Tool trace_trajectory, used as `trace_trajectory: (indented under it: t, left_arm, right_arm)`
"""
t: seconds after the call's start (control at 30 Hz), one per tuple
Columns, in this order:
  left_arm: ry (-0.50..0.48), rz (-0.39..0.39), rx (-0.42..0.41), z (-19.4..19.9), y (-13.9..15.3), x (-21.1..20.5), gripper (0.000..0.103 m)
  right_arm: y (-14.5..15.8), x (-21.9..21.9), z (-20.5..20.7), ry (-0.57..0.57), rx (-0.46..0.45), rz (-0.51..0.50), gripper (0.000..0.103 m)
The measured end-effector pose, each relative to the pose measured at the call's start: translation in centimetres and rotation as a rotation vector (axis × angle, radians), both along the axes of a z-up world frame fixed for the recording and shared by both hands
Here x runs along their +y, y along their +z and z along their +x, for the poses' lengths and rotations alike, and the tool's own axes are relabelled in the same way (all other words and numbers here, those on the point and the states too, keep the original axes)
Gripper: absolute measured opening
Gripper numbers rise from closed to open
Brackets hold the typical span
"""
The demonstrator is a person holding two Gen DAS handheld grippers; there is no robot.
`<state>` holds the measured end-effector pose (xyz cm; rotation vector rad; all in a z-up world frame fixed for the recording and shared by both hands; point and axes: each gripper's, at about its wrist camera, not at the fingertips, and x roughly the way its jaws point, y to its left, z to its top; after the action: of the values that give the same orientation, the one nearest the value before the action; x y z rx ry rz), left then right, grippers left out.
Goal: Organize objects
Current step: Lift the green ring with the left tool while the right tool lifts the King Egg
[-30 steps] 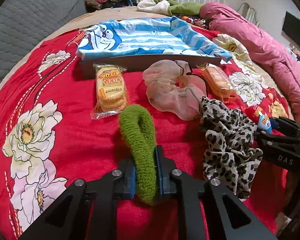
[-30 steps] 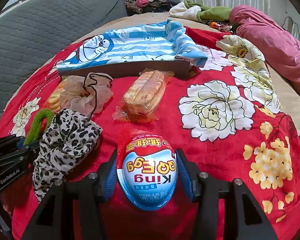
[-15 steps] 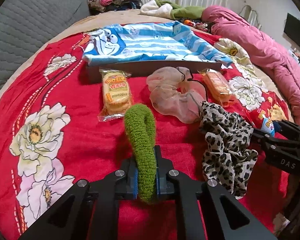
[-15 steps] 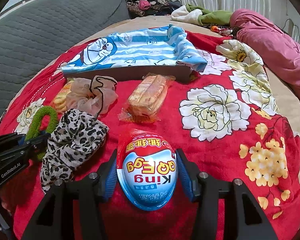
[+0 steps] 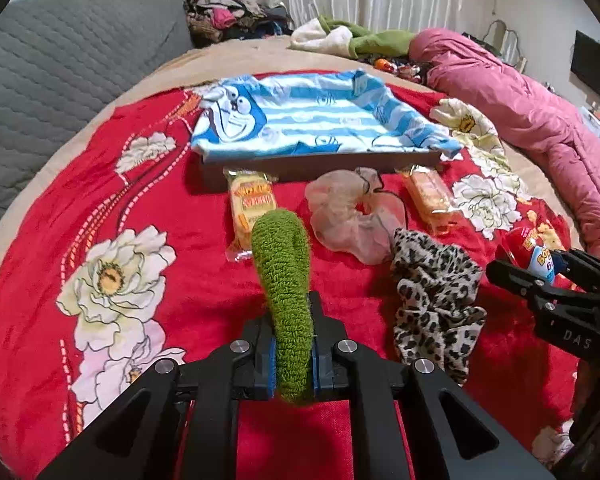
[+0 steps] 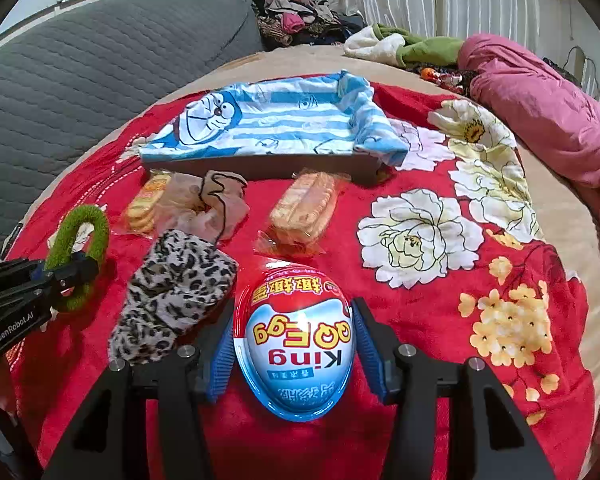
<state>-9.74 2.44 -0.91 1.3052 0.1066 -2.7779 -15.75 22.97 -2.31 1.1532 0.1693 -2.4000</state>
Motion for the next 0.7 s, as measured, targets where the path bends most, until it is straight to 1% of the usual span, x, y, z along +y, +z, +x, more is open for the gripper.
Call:
trace_trajectory:
  t: [0.43,0.7]
  left_arm:
    - [-0.009,-0.012,0.071,0.6,3.3,0.6,0.012]
    - [-0.021,-0.022,0.143,0.1,6.3,0.8,0.012]
  right_arm:
    - [3.0,0.7,1.7,-0.015,0.06,-0.023,0.054]
    - [5.0,0.2,1.9,-0.016,0.096,-0.036,0.054]
